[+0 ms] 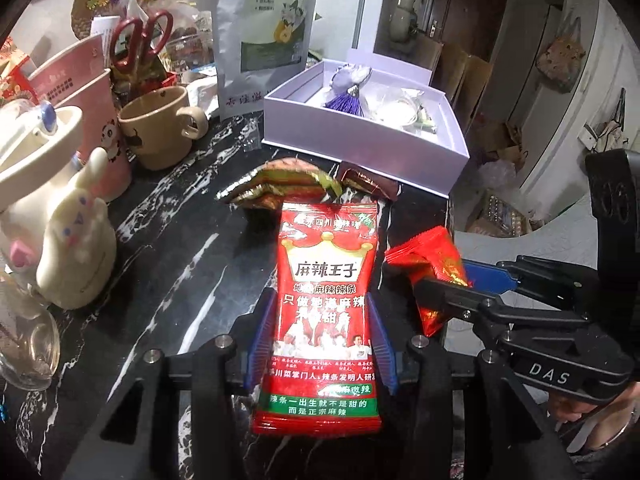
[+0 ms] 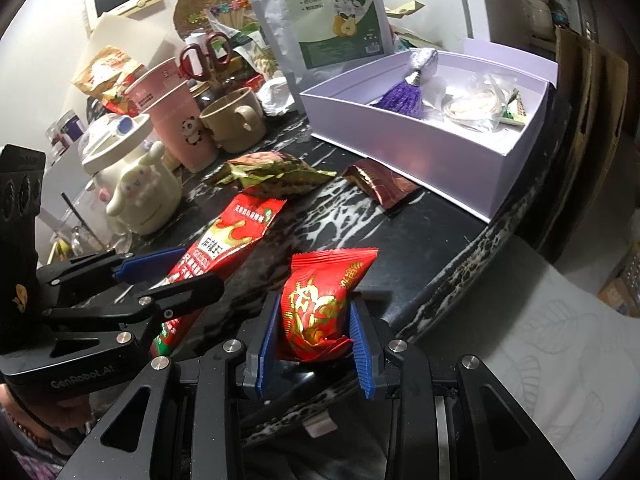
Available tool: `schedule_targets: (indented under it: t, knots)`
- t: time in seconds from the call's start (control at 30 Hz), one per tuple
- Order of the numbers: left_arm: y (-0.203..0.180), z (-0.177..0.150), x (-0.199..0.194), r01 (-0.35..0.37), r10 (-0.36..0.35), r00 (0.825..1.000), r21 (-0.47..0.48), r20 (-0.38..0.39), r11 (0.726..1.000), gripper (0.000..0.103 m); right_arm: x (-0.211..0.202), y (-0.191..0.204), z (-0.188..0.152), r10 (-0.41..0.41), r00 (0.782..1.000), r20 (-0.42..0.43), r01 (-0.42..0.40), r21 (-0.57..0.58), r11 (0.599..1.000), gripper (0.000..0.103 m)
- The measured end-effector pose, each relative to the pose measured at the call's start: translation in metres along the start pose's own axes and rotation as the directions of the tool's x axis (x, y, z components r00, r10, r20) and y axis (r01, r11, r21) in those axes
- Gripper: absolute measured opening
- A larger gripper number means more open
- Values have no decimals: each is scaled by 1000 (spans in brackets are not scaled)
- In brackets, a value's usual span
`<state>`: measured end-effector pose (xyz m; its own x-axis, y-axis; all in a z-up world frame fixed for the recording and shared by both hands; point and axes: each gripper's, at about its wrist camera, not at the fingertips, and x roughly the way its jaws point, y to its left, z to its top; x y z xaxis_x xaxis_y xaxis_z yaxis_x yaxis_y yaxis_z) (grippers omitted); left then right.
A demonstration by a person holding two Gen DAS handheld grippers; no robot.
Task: Organize soft objects
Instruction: 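Lift the red spicy-strip packet and red candy packet off the counter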
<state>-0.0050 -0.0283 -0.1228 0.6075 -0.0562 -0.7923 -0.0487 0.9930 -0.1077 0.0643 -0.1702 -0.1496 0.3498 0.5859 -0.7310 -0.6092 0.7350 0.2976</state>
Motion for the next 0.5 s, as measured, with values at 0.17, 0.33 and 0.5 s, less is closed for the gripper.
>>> schedule_targets:
  t: [0.17,0.33,0.5]
  knots:
    - [-1,-2,-8,-7,7,1000,5,24,1000,44,-9,7,-2,4,1000,22,-3,-13,1000,33]
    - [-5,-6,-14,17,-17,999,12,34,1000,44,-20,10,-5,-4,999,46,4,-10,1000,33]
    - [-11,-7,-20,39,-40,998,18,43,999,44,-33,11,-12,-9,997,73,8,6,1000,33]
